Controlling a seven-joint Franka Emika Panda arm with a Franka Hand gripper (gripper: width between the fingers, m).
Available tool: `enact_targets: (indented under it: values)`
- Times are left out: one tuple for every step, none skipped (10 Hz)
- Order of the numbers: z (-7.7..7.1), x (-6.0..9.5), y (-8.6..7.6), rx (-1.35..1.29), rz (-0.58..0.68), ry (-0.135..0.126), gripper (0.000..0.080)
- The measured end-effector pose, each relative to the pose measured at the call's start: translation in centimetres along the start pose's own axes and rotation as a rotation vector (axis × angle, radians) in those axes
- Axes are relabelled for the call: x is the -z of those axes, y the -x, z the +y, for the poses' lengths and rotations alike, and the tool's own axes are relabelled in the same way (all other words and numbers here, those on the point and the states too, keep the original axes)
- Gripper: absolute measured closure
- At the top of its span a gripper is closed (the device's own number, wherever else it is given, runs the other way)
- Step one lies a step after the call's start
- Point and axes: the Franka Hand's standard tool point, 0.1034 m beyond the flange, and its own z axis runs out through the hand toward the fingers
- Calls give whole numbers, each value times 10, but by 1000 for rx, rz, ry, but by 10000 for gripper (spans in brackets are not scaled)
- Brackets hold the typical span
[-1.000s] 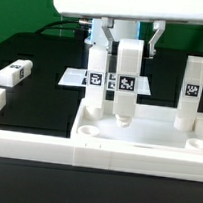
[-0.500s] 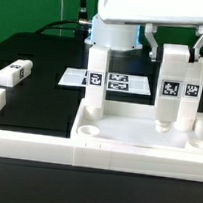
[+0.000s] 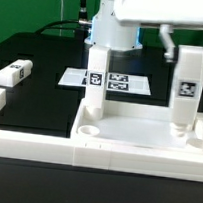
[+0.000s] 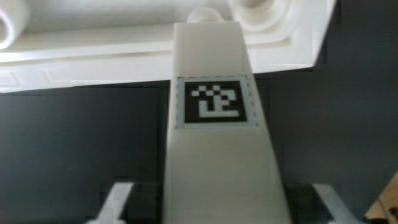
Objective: Assemble desk
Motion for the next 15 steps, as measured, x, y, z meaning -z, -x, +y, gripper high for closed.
enact_targets:
  values:
    - [0,0,-1,65,0,3,509]
    - [1,-1,0,57,-1,4,509]
    - [1,-1,0,57,-1,4,509]
    - [1,-1,0,57,-1,4,509]
    - [-1,-1,0,64,-2,3,509]
    - [-12,-3,3,111,-16,2,509]
    - [-18,-5,5,135,-28,-2,509]
    - [-20,-6,7,136,-31,-4,509]
    - [-18,-6,6,113,-31,-4,509]
    - [-18,-6,6,114,-31,-4,509]
    - [-18,-6,7,114,-31,-4,509]
    - [-18,-6,7,114,-31,-4,509]
    - [-19,-7,6,115,-31,-4,509]
    - [-20,-8,3,116,-28,-5,509]
    - [-21,-10,0,118,-25,-4,509]
